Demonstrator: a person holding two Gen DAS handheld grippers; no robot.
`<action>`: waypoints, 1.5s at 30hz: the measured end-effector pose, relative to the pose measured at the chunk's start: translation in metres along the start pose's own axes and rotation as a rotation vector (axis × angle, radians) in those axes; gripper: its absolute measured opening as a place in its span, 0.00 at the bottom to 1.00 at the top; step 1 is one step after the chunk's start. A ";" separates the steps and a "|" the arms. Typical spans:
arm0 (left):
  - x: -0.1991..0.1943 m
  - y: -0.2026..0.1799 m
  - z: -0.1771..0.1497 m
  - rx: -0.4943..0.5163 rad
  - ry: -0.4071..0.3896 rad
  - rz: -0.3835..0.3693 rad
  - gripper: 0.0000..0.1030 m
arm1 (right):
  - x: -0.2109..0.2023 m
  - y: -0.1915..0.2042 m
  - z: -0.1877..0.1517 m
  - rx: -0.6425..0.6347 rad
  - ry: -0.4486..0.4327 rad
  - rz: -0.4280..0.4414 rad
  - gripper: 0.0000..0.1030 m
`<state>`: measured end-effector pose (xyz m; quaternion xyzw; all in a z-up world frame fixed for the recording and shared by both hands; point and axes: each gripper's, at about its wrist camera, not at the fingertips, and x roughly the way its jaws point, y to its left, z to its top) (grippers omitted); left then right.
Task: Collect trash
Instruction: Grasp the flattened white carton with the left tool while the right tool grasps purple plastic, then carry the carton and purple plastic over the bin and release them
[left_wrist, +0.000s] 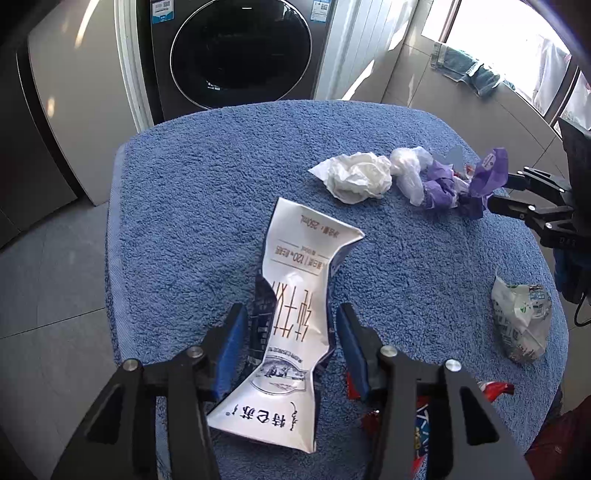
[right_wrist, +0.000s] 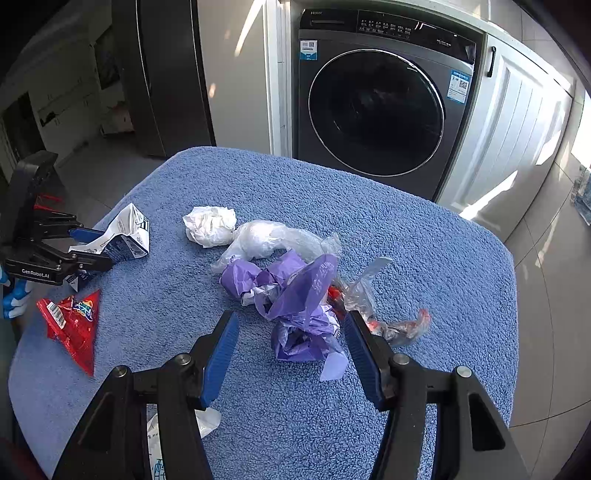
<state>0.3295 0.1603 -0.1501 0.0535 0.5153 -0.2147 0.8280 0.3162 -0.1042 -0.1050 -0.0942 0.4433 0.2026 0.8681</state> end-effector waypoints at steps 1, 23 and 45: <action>0.003 0.000 0.000 0.003 0.008 0.005 0.45 | 0.005 -0.001 0.000 0.000 0.007 0.002 0.55; -0.047 -0.029 0.001 -0.021 -0.134 0.006 0.32 | -0.040 -0.011 -0.031 0.054 -0.061 0.023 0.34; -0.136 -0.187 0.015 0.000 -0.287 -0.094 0.32 | -0.181 -0.056 -0.131 0.177 -0.291 -0.031 0.34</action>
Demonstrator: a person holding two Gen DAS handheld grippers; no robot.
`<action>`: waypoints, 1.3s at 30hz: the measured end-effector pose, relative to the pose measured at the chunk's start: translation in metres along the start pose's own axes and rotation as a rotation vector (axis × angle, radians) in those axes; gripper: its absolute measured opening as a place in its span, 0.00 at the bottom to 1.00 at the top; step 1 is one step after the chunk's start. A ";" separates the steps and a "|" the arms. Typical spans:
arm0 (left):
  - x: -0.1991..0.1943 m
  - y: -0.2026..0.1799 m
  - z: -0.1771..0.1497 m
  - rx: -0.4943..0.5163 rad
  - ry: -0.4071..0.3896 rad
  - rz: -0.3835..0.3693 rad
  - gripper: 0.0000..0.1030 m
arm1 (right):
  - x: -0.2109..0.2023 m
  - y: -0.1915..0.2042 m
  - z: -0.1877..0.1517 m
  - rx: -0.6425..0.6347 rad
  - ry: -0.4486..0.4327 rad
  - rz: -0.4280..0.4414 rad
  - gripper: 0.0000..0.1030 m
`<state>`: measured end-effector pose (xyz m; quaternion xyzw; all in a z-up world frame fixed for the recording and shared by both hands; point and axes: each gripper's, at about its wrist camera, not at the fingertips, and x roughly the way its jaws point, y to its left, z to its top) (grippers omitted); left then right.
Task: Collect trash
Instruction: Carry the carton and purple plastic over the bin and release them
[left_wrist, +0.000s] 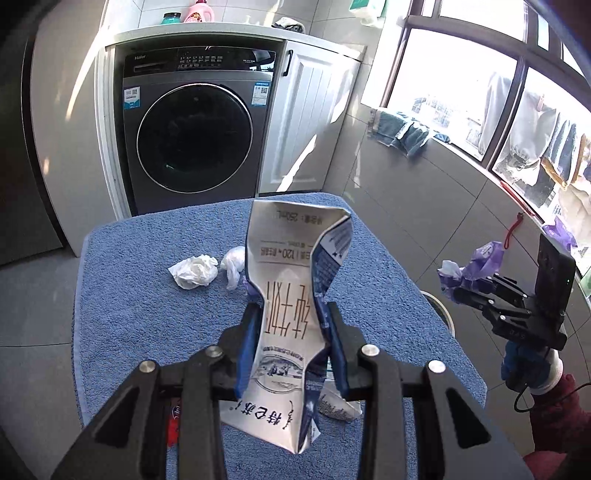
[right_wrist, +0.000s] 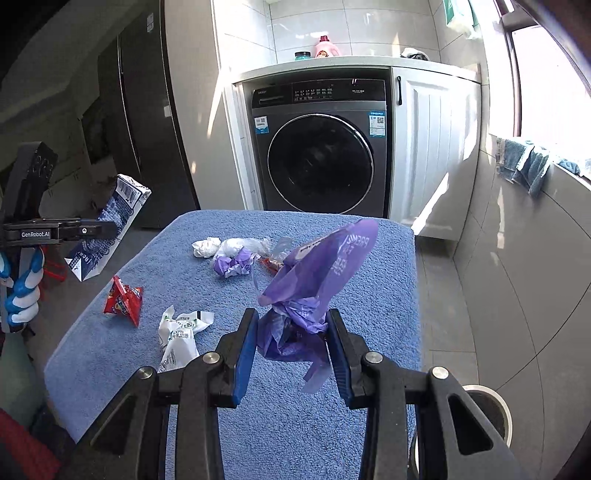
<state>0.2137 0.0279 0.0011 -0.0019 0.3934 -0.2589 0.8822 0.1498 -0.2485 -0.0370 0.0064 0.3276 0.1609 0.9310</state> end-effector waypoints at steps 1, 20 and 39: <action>0.002 -0.012 0.004 0.010 0.003 -0.011 0.32 | -0.008 -0.008 -0.004 0.012 -0.012 -0.007 0.34; 0.201 -0.301 0.038 0.338 0.281 -0.310 0.32 | -0.073 -0.207 -0.109 0.359 0.039 -0.257 0.34; 0.351 -0.378 0.029 0.192 0.480 -0.428 0.45 | -0.015 -0.292 -0.171 0.488 0.226 -0.340 0.51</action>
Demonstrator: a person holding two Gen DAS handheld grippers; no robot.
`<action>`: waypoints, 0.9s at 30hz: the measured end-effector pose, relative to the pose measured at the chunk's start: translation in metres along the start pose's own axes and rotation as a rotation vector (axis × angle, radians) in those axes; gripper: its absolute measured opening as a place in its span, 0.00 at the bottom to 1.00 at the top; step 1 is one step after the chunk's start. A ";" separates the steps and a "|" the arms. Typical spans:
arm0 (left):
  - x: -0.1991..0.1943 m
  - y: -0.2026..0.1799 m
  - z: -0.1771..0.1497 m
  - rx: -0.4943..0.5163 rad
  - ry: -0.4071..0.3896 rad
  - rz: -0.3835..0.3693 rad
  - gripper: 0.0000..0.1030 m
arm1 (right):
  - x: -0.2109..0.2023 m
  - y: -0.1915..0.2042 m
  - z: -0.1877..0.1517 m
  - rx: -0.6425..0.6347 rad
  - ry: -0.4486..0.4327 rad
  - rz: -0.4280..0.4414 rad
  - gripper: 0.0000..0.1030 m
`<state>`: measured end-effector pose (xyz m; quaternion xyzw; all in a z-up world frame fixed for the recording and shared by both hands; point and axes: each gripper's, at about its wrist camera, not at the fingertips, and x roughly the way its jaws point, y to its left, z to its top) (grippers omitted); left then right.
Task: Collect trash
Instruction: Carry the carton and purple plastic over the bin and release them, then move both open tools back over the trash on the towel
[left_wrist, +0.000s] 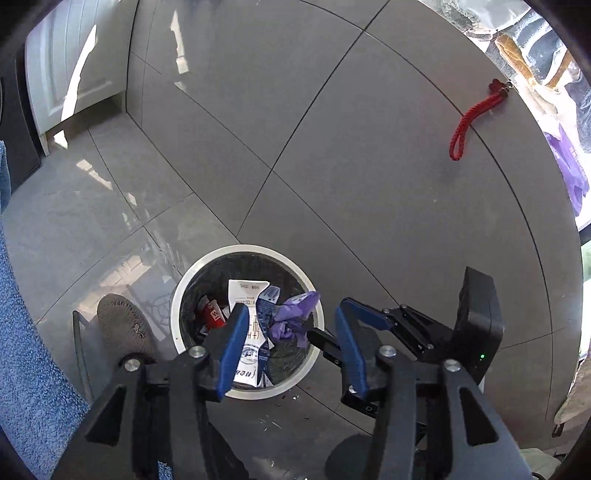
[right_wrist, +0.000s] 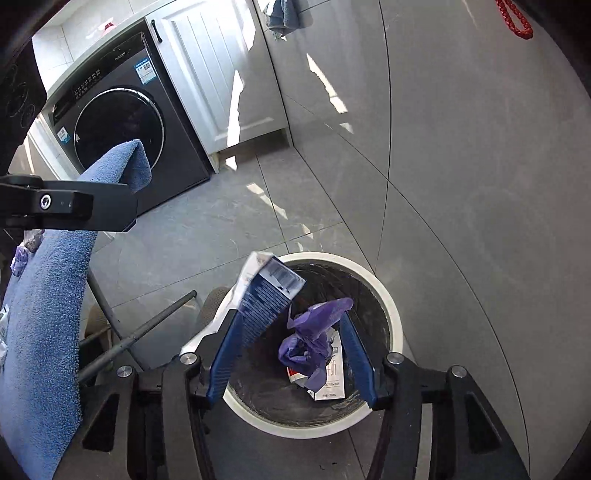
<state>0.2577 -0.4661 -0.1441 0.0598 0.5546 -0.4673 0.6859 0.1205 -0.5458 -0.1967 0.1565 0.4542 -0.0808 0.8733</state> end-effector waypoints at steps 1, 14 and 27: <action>-0.001 -0.002 0.000 0.002 -0.003 0.001 0.45 | -0.002 0.000 -0.001 0.000 0.000 -0.005 0.51; -0.124 -0.010 -0.053 0.067 -0.248 0.143 0.45 | -0.073 0.041 0.004 -0.107 -0.130 -0.024 0.51; -0.275 0.030 -0.153 0.043 -0.439 0.322 0.45 | -0.148 0.150 0.021 -0.307 -0.285 0.067 0.51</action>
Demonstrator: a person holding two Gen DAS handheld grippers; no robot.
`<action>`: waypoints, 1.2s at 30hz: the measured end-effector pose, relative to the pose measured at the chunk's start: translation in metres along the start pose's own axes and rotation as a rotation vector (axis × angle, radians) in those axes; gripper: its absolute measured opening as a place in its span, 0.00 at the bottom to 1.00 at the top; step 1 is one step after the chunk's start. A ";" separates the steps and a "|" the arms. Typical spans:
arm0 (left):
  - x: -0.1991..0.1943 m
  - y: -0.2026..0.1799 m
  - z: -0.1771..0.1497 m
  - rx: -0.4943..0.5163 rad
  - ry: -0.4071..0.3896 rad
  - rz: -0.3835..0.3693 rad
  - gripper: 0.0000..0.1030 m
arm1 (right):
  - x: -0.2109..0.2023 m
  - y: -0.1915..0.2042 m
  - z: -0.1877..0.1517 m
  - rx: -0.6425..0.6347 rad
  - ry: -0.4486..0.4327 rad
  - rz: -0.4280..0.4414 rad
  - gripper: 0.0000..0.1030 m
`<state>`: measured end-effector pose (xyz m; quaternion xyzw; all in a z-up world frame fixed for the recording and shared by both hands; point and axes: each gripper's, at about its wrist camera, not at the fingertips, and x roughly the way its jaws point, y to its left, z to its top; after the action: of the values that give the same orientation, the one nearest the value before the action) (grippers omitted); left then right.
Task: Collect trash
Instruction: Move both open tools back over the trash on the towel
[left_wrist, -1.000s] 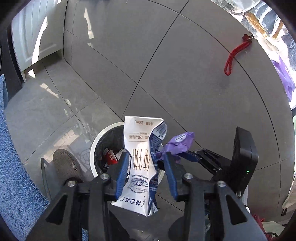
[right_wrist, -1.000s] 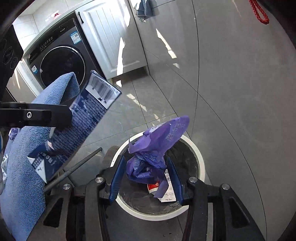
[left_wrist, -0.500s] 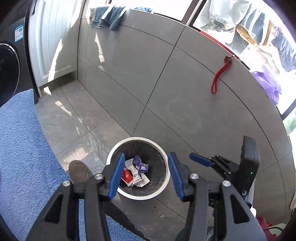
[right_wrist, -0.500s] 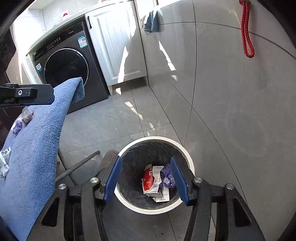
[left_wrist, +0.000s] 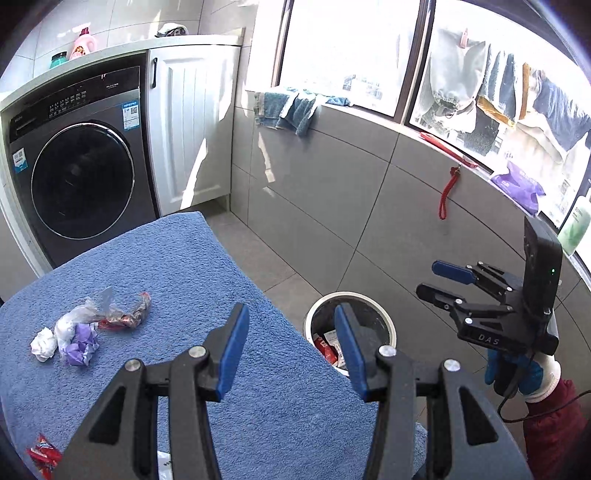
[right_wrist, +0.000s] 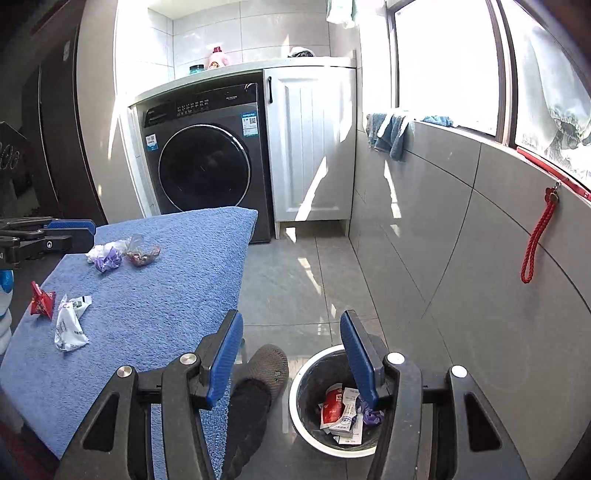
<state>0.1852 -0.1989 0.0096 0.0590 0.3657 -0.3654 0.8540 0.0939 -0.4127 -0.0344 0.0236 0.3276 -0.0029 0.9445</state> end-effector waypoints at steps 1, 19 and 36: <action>-0.012 0.008 -0.003 -0.016 -0.014 0.008 0.45 | -0.002 0.008 0.005 -0.009 -0.009 0.010 0.51; -0.169 0.185 -0.139 -0.266 -0.141 0.361 0.64 | -0.014 0.145 0.035 -0.177 -0.038 0.164 0.51; -0.123 0.207 -0.131 -0.254 -0.045 0.236 0.63 | 0.059 0.195 0.047 -0.255 0.070 0.260 0.51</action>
<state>0.1897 0.0712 -0.0373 -0.0149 0.3801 -0.2146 0.8996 0.1739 -0.2194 -0.0255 -0.0541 0.3523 0.1616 0.9202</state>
